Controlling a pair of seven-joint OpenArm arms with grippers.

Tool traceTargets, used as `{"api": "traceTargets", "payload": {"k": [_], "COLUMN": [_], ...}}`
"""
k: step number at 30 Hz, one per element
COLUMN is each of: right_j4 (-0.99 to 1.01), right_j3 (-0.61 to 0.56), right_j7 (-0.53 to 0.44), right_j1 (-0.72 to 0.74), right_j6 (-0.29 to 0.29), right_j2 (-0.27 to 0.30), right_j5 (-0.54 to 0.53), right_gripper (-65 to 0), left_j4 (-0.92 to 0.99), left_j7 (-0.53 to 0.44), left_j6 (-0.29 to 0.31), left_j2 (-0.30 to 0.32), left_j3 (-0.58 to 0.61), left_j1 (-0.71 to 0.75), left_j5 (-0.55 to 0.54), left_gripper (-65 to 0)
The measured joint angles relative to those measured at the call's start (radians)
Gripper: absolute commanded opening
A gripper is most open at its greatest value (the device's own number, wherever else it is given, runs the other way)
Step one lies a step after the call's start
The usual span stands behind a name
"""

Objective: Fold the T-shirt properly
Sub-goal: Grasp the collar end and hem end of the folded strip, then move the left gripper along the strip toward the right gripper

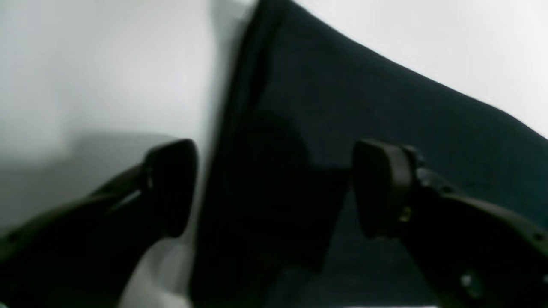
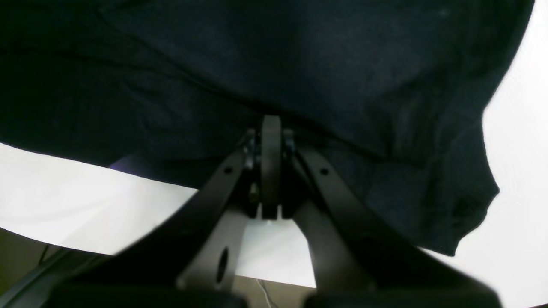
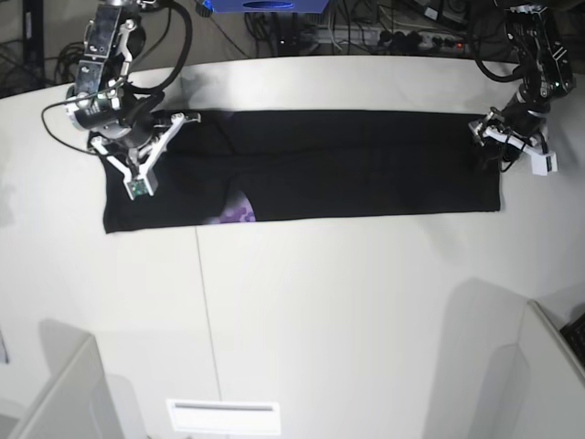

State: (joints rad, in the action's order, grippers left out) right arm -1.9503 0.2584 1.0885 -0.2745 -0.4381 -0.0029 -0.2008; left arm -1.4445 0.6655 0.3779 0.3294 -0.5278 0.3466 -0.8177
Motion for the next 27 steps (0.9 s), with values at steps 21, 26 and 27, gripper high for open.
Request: {"api": "traceTargets", "payload": {"k": [21, 26, 27], "right_j4": [0.0, 0.0, 0.0], "right_j3": [0.0, 0.0, 0.0], "right_j7": [-0.003, -0.003, -0.004], "right_j1": [-0.002, -0.003, -0.003], "right_j6": [0.0, 0.0, 0.0], "right_j2": [0.0, 0.0, -0.001], "right_j5": [0.0, 0.0, -0.001], "right_gripper": [-65.0, -65.0, -65.0], "left_j4": [0.032, 0.0, -0.031], "left_j7": [0.047, 0.041, 0.045], "left_j6": [-0.004, -0.015, -0.014], "left_j2": [0.016, 0.026, 0.023], "left_j3": [-0.102, -0.191, -0.19], "left_j1": [-0.021, -0.005, 0.003], "left_j5": [0.01, 0.033, 0.056], "left_gripper": [-65.0, -65.0, -65.0]}}
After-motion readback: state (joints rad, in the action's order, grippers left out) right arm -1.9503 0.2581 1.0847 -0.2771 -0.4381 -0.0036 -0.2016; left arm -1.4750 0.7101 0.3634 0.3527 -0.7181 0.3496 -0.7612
